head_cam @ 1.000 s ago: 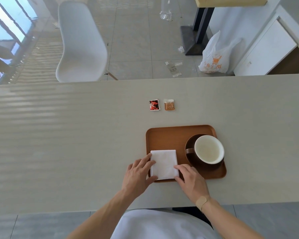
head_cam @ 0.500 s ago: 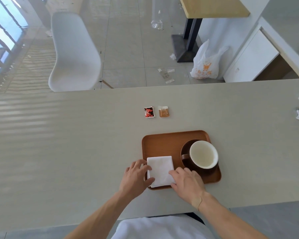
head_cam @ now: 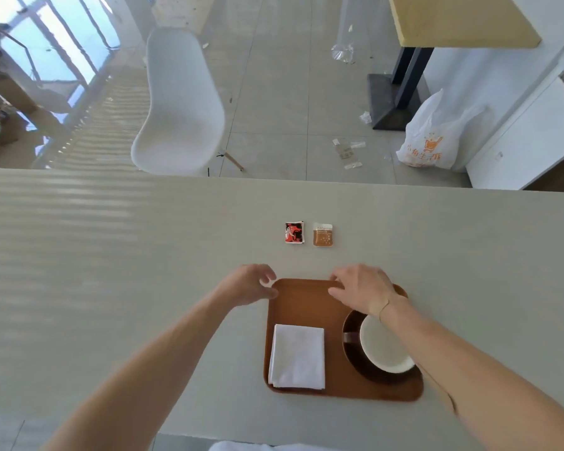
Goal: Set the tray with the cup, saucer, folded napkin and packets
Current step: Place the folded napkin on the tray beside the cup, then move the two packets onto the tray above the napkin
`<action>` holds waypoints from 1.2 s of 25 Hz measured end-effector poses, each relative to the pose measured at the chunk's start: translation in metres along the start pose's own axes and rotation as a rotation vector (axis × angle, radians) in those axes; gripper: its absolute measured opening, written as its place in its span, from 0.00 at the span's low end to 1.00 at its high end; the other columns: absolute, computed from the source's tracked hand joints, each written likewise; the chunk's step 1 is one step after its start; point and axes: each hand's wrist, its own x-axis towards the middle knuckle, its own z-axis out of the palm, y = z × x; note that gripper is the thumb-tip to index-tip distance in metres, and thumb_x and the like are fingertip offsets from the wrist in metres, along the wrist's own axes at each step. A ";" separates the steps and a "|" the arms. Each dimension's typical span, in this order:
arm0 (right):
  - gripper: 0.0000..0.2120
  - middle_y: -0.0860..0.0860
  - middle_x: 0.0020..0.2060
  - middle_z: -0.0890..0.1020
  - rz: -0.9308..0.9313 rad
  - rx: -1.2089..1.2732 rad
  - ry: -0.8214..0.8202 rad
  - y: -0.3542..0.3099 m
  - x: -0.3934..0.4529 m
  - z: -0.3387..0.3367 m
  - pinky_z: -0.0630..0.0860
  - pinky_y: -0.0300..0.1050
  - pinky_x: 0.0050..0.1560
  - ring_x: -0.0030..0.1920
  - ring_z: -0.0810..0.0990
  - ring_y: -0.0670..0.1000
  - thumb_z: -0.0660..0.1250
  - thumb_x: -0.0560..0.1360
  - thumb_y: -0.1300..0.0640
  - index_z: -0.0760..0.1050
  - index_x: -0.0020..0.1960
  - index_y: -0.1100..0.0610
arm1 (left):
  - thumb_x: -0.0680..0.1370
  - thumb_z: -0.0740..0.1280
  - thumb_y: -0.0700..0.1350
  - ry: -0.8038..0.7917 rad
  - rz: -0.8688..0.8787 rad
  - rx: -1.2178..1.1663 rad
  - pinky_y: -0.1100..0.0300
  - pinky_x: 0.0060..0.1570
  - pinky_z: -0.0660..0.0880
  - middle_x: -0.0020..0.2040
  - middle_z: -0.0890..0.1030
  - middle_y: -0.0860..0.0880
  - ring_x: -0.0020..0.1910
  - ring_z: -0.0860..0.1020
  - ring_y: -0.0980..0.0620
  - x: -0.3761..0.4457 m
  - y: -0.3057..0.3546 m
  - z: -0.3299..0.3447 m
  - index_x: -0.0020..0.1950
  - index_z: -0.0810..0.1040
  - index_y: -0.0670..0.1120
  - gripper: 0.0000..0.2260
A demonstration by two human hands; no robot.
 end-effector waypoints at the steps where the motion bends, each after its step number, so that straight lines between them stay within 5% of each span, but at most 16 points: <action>1: 0.16 0.48 0.59 0.81 0.021 -0.009 -0.028 0.010 0.013 -0.006 0.72 0.49 0.59 0.60 0.78 0.52 0.61 0.76 0.46 0.75 0.62 0.47 | 0.73 0.74 0.51 -0.013 -0.024 0.010 0.53 0.58 0.75 0.54 0.79 0.52 0.54 0.78 0.50 0.010 0.006 -0.011 0.60 0.78 0.50 0.17; 8: 0.18 0.48 0.60 0.80 0.104 0.016 -0.088 0.055 0.088 -0.030 0.72 0.48 0.56 0.59 0.78 0.52 0.64 0.75 0.45 0.74 0.63 0.47 | 0.73 0.74 0.51 0.002 -0.052 0.111 0.57 0.52 0.73 0.59 0.80 0.49 0.54 0.78 0.49 0.082 0.041 -0.057 0.63 0.77 0.49 0.20; 19: 0.23 0.52 0.64 0.72 -0.010 -0.074 0.006 0.040 0.165 -0.010 0.69 0.52 0.59 0.64 0.68 0.55 0.64 0.77 0.43 0.69 0.69 0.51 | 0.74 0.70 0.56 0.145 0.010 0.407 0.51 0.61 0.66 0.68 0.71 0.49 0.67 0.67 0.47 0.155 0.050 -0.034 0.73 0.68 0.53 0.29; 30: 0.19 0.53 0.58 0.73 0.072 0.223 0.075 0.037 0.163 0.010 0.70 0.51 0.54 0.59 0.71 0.56 0.72 0.72 0.52 0.69 0.59 0.51 | 0.71 0.73 0.49 0.232 -0.048 0.217 0.52 0.53 0.69 0.57 0.72 0.47 0.58 0.69 0.45 0.157 0.047 -0.016 0.57 0.74 0.49 0.17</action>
